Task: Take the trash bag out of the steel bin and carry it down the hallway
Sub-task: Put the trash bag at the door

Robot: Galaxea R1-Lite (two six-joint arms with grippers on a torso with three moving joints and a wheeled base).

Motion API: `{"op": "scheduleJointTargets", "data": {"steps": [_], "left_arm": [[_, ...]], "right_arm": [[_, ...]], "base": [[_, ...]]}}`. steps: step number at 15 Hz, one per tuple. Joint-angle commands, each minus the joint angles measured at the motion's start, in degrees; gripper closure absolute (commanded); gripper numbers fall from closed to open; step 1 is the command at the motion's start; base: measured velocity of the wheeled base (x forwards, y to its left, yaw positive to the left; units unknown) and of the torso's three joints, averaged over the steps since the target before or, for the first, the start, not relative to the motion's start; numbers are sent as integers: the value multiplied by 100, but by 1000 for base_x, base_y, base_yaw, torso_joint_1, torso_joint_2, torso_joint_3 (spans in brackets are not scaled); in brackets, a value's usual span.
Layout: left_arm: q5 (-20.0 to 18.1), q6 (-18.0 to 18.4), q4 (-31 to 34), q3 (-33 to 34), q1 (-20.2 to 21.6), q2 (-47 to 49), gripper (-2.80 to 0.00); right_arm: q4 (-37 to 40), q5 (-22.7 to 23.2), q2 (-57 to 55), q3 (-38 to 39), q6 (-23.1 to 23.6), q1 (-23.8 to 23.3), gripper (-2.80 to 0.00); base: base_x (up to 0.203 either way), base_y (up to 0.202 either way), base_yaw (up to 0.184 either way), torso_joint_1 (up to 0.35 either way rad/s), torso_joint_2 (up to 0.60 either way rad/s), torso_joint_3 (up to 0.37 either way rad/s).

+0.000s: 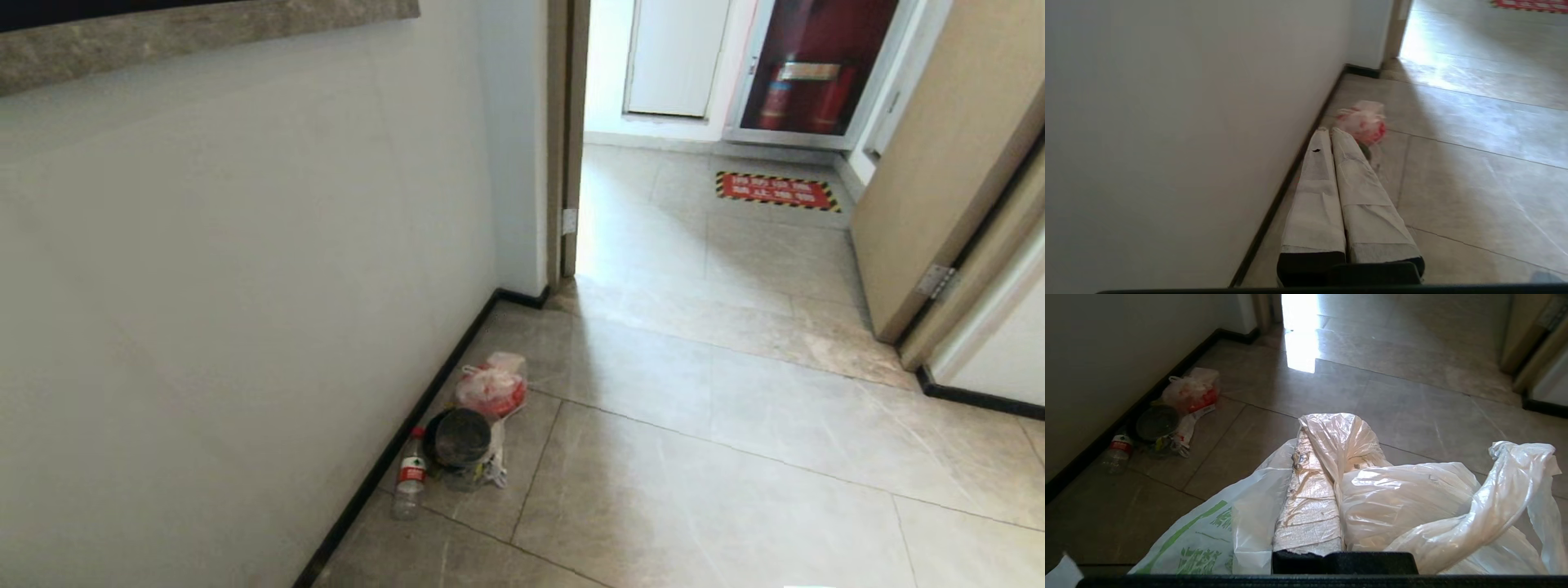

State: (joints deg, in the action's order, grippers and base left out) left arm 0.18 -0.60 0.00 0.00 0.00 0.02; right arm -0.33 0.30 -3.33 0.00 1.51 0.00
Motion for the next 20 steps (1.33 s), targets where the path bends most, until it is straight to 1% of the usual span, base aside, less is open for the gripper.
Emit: {"op": "scheduleJointTargets", "data": {"steps": [1,20], "left_arm": [[-1,-2,0,9,0,-11,0],[-1,-2,0,9,0,-11,0]], "right_arm": [[-2,5,-1,0,7,1,0],[-2,5,-1,0,7,8,0]], "base": [[-4,-9,166,2,5,3],[1,-8,172,2,3,1]]}}
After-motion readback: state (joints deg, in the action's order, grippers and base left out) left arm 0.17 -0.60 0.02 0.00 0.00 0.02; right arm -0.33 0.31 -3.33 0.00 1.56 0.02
